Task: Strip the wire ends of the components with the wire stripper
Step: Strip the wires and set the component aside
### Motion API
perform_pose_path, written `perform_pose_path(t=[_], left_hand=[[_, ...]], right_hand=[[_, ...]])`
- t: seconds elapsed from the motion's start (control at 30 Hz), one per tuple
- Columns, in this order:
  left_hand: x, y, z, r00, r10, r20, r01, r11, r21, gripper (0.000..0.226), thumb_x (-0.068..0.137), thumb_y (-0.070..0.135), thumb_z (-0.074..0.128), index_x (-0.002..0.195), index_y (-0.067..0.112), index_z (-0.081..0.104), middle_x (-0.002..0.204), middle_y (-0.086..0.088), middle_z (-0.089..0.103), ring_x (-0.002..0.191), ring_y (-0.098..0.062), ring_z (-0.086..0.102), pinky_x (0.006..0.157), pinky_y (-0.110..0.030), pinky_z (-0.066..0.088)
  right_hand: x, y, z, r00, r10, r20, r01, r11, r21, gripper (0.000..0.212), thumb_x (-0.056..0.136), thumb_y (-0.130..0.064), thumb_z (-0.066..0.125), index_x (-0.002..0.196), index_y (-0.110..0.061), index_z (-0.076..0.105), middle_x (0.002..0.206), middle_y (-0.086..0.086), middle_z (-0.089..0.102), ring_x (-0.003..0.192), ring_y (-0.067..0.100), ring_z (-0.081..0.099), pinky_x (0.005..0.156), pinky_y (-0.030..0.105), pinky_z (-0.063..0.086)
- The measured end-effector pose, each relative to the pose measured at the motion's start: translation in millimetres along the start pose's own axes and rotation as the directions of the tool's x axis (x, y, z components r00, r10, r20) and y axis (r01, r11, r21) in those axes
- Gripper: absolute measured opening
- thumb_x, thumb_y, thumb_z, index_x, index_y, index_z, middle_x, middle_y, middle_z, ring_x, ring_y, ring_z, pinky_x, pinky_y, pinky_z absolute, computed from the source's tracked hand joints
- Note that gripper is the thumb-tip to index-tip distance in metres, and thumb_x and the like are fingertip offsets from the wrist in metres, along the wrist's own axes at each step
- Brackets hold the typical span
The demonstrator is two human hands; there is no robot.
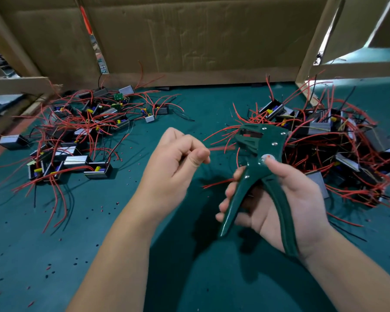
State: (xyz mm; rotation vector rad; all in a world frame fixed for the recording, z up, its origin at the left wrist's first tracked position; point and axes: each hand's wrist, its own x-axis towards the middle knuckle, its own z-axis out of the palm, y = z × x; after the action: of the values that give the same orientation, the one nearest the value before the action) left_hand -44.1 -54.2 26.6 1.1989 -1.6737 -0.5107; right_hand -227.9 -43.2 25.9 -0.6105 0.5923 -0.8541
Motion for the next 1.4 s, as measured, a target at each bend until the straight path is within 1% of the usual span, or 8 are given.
perform_pose_path(t=[0.17,0.4,0.6,0.7,0.83,1.0,1.17,1.4], left_hand=[[1.1,-1.4,-8.6,0.998,-0.013,-0.057,0.016,0.999,0.050,0.022,0.095,0.032,0.047,0.077,0.034,0.061,0.072,-0.018,0.048,0.078,-0.004,0.038,0.073,-0.011,0.031],[0.4,0.0,-9.6,0.995,0.019,-0.100,-0.008,0.994,0.110,0.019,0.093,0.027,0.053,0.097,0.043,0.062,0.076,0.007,0.032,0.073,-0.001,0.038,0.069,-0.011,0.032],[-1.7,-1.7,-9.7,0.997,0.026,-0.070,-0.011,0.979,0.204,0.028,0.095,0.031,0.049,0.115,0.050,0.059,0.078,0.009,0.034,0.076,-0.009,0.043,0.080,-0.046,0.042],[-1.8,-3.2,-8.7,0.998,0.044,-0.052,-0.031,0.973,0.229,0.028,0.097,0.030,0.047,0.116,0.044,0.061,0.075,0.010,0.035,0.075,-0.005,0.044,0.077,-0.038,0.039],[-2.2,-3.0,-8.0,0.999,0.042,-0.031,-0.034,0.971,0.236,0.018,0.097,0.032,0.042,0.099,0.037,0.059,0.073,0.007,0.045,0.076,-0.008,0.049,0.073,-0.035,0.038],[-2.3,2.4,-5.2,0.998,0.045,-0.040,-0.041,0.994,0.098,0.029,0.098,0.039,0.040,0.078,0.031,0.059,0.067,0.008,0.047,0.062,-0.008,0.049,0.062,-0.025,0.037],[-2.3,5.6,-3.9,0.999,-0.011,-0.037,0.011,1.000,-0.024,0.021,0.093,0.033,0.051,0.079,0.033,0.066,0.062,0.017,0.055,0.055,0.000,0.047,0.056,-0.013,0.033],[-0.6,6.1,-2.3,0.988,-0.058,-0.141,0.033,0.984,-0.173,0.009,0.088,0.023,0.065,0.081,0.027,0.070,0.059,0.017,0.057,0.052,0.001,0.044,0.053,-0.011,0.034]], right_hand=[[-2.0,-4.0,-4.9,0.998,0.041,0.049,-0.040,0.999,-0.020,0.041,0.063,-0.034,0.060,0.085,-0.001,0.065,0.076,0.024,0.060,0.064,0.039,0.063,0.064,0.052,0.056],[-6.9,1.9,-4.9,0.949,0.124,0.290,-0.102,0.991,-0.089,0.051,0.058,-0.034,0.080,0.097,-0.003,0.068,0.083,0.024,0.063,0.073,0.041,0.064,0.072,0.054,0.054],[-7.1,0.7,-4.7,0.937,0.098,0.336,-0.072,0.993,-0.089,0.050,0.064,-0.034,0.077,0.100,-0.002,0.066,0.085,0.023,0.063,0.076,0.041,0.064,0.074,0.054,0.053],[-7.3,0.6,-4.3,0.933,0.107,0.343,-0.077,0.992,-0.100,0.049,0.064,-0.034,0.078,0.100,-0.003,0.066,0.085,0.022,0.063,0.076,0.041,0.064,0.075,0.054,0.053],[-6.4,1.2,-4.0,0.939,0.126,0.320,-0.096,0.990,-0.107,0.051,0.061,-0.035,0.079,0.099,-0.003,0.067,0.084,0.023,0.063,0.075,0.041,0.064,0.073,0.053,0.054],[-4.8,3.2,-3.6,0.949,0.155,0.275,-0.127,0.985,-0.118,0.054,0.056,-0.035,0.081,0.097,-0.002,0.067,0.083,0.025,0.062,0.073,0.041,0.063,0.072,0.054,0.053],[-2.5,5.8,-2.7,0.969,0.174,0.178,-0.149,0.978,-0.144,0.062,0.047,-0.036,0.083,0.094,-0.001,0.066,0.082,0.027,0.060,0.070,0.042,0.063,0.070,0.054,0.054],[-6.4,3.6,-2.0,0.933,0.140,0.331,-0.115,0.989,-0.095,0.050,0.061,-0.034,0.078,0.099,-0.003,0.067,0.085,0.024,0.064,0.075,0.041,0.064,0.074,0.052,0.053]])
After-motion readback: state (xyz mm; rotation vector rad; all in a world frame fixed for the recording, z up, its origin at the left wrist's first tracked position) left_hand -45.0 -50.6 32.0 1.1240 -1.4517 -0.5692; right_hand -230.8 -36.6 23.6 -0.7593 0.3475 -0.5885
